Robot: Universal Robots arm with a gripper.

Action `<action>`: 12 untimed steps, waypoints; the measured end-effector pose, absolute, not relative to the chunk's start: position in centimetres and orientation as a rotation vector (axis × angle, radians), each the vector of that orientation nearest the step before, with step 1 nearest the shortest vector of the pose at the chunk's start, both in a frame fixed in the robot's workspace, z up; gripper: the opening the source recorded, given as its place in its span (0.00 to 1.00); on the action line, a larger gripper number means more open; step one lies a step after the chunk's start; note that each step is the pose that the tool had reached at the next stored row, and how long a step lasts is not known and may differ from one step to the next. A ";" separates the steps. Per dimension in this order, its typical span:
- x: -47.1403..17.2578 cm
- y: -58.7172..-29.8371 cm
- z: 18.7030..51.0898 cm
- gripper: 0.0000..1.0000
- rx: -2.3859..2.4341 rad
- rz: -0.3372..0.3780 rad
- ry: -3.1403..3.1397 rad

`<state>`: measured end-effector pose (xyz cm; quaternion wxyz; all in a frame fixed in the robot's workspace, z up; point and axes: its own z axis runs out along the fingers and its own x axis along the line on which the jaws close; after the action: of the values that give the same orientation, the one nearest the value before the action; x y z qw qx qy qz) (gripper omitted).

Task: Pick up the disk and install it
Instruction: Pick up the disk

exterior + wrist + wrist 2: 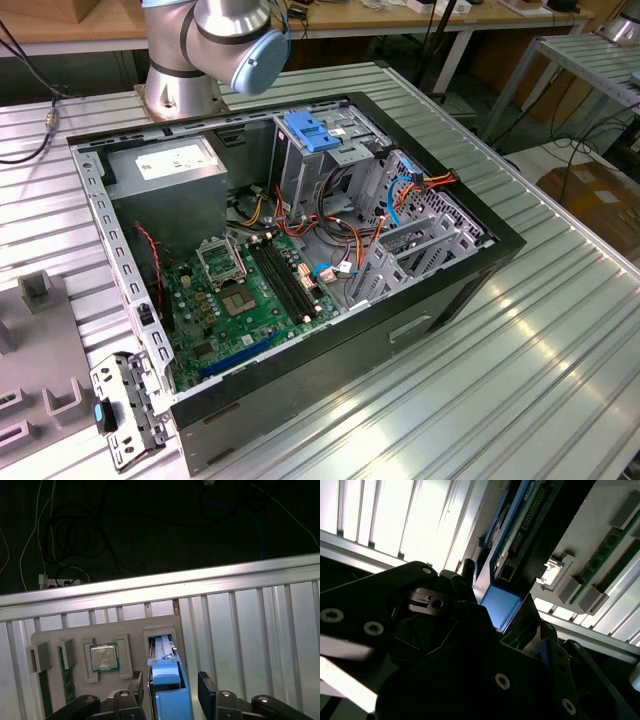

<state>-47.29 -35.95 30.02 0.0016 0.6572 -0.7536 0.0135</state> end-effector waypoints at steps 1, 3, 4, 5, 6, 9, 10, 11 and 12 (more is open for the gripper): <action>-47.3 -36.0 30.0 0.56 2.063 0.042 -2.365; -47.3 -36.0 30.0 0.56 2.063 0.042 -2.365; -47.3 -36.0 30.0 0.56 2.063 0.042 -2.365; -47.3 -36.0 29.9 0.56 2.063 0.043 -2.365; -47.3 -36.0 29.8 0.56 2.063 0.042 -2.365; -47.3 -36.0 29.5 0.56 2.063 0.042 -2.365; -47.3 -36.0 29.5 0.56 2.063 0.042 -2.365; -47.3 -36.0 29.5 0.56 2.063 0.042 -2.365; -47.3 -36.0 29.5 0.56 2.063 0.042 -2.365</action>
<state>-47.29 -35.95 29.47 0.0016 0.6573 -0.7536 0.0134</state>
